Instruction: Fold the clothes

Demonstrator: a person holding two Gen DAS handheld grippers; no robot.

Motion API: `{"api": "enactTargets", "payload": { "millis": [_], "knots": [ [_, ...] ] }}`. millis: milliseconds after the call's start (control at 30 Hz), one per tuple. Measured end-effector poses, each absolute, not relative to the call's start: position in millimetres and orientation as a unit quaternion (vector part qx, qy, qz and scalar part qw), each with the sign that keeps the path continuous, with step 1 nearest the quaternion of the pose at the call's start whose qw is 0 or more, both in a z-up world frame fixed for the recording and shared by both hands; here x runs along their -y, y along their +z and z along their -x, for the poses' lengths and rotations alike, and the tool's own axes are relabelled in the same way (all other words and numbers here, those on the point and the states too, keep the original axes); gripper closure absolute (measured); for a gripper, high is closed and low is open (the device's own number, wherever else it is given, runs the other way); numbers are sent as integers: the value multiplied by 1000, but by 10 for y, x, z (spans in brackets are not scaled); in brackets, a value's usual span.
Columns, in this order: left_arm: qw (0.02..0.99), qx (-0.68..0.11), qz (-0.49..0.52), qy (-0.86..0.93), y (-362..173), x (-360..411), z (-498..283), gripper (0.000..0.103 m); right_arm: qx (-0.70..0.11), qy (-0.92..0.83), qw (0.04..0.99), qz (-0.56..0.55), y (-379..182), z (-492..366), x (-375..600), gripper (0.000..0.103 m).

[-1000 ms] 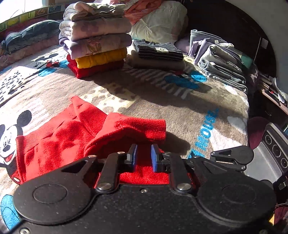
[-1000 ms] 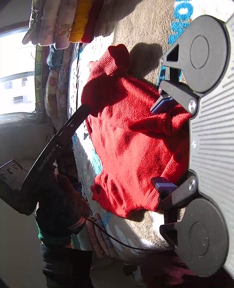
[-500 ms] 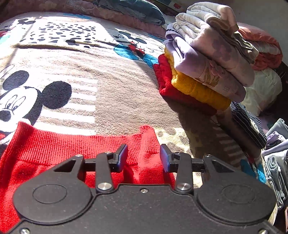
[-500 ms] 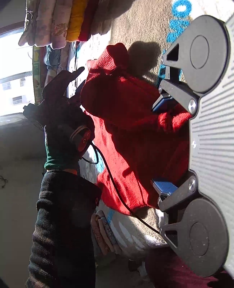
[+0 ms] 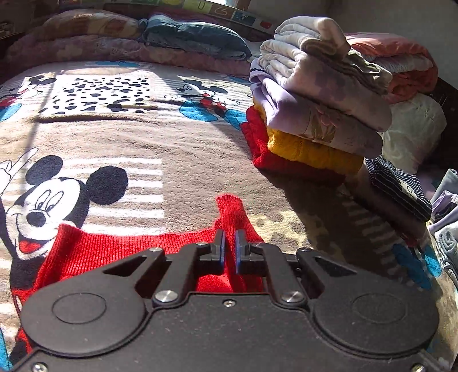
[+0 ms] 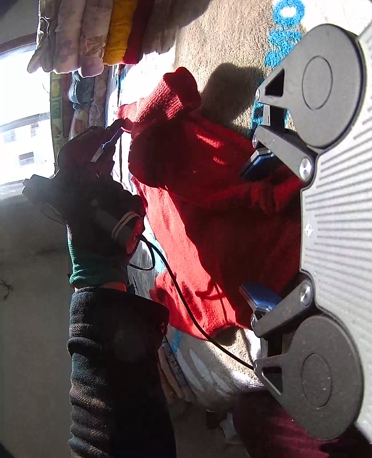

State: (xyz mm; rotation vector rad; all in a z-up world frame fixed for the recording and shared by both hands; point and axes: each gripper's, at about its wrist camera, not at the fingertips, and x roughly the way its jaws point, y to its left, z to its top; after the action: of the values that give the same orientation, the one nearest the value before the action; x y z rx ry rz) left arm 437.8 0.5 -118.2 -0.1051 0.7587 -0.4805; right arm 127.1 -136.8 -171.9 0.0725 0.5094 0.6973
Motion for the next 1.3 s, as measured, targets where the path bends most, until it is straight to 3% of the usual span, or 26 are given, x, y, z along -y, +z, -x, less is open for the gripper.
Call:
{"api": "enactTargets", "payload": {
  "millis": [300,500,667,833,867,900,967,1300],
  "knots": [
    [899,-383,8,-211,-1510,85,-4497,97,-250,342,905,-40,-1716,-1288,1376,23],
    [896,-399,-7,-198,-1334,113,-4501,90,-249,341,906,-35,-1711,-1271,1366,23],
    [909,-361,-9,-208,-1084,200,-4427,90,-248,339,907,-30,-1711,-1263,1355,23],
    [898,-387,-24,-208,-1296,389,-4586,90,-249,341,906,-32,-1710,-1270,1364,23],
    [895,-397,-21,-201,-1362,386,-4626,89,-249,341,906,-33,-1710,-1273,1364,23],
    [894,-405,-10,-193,-1405,340,-4654,76,-250,341,906,-33,-1711,-1277,1366,23],
    [892,-413,10,-182,-1438,253,-4673,76,-250,342,905,-34,-1708,-1281,1369,22],
    [897,-316,-105,-292,-744,38,-3586,74,-247,338,908,-28,-1699,-1263,1353,22]
  ]
}}
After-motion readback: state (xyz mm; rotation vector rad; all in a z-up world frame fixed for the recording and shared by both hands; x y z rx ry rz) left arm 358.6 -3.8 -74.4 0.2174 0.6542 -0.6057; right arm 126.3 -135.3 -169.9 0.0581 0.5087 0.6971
